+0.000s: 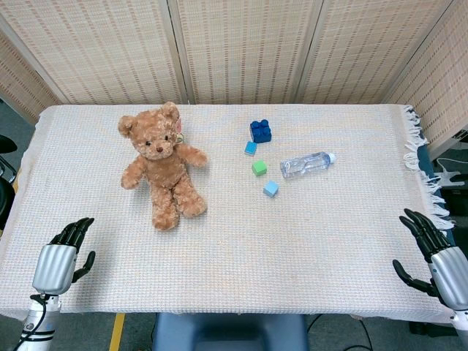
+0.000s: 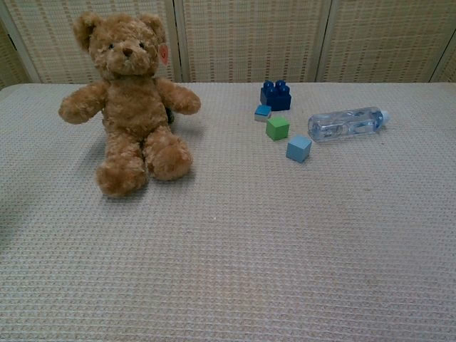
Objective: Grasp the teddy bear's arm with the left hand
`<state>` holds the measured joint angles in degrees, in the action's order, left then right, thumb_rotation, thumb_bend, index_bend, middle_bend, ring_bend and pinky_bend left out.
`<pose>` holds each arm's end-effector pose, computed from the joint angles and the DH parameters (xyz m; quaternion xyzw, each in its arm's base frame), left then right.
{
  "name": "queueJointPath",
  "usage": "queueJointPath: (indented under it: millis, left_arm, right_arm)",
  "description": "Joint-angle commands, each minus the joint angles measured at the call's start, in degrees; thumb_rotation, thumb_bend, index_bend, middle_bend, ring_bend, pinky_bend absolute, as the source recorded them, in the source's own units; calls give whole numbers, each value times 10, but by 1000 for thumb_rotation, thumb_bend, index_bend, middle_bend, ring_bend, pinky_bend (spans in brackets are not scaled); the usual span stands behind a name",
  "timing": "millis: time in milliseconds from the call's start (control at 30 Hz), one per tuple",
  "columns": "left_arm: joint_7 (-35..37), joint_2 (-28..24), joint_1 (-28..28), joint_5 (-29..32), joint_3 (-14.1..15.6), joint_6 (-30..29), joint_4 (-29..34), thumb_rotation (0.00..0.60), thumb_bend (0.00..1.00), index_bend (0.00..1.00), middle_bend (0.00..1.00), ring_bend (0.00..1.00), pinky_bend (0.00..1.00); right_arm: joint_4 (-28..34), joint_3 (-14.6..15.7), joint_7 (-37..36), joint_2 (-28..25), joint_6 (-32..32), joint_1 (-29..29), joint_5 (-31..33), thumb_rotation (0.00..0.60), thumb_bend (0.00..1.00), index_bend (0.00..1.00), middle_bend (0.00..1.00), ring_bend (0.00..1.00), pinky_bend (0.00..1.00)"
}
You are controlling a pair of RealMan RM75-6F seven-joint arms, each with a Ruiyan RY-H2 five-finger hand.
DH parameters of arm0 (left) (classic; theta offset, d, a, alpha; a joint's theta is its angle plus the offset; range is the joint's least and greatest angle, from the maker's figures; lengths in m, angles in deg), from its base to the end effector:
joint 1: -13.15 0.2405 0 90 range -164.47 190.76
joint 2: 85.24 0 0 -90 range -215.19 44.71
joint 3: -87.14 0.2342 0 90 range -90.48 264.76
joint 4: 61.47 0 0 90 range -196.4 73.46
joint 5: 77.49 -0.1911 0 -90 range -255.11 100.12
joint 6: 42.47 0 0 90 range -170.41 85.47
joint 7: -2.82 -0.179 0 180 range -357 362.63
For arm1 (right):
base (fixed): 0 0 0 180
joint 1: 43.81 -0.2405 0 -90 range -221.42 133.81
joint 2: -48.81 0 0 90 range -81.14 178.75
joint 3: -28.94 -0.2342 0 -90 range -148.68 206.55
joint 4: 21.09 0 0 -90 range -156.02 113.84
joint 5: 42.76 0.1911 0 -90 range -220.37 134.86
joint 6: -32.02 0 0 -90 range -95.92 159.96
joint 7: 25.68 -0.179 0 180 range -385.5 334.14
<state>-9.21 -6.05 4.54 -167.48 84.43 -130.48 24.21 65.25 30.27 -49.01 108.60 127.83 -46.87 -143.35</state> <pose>-0.2486 0.2278 0.1025 -0.6252 -0.3203 -0.4155 0.5778 -0.2641 -0.1853 0.1930 0.6043 -0.3919 0.5105 0.4698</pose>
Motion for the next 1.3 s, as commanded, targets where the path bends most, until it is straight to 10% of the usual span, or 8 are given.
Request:
queueJointPath:
  millis: [33,633,1300]
  left_arm:
    - [1,1,0,-3,0,-3,-2,600,407,79,106,145,387]
    - [20,52,-23,12,-33,4,-8,600,400,0,103,127,314]
    - [-85,168,-156,299,-201,158,35,600,369,0,67,118,325]
  right_arm:
    - [2,1,3,1,-5,-2,2,600,298,0,0,0,180]
    - [-9,6,13,21,-5,-10,-17,600,109,0,0,0,180]
    - [-4,36,-50,-12,-37,-28,-34,600,109,0,0,0,179]
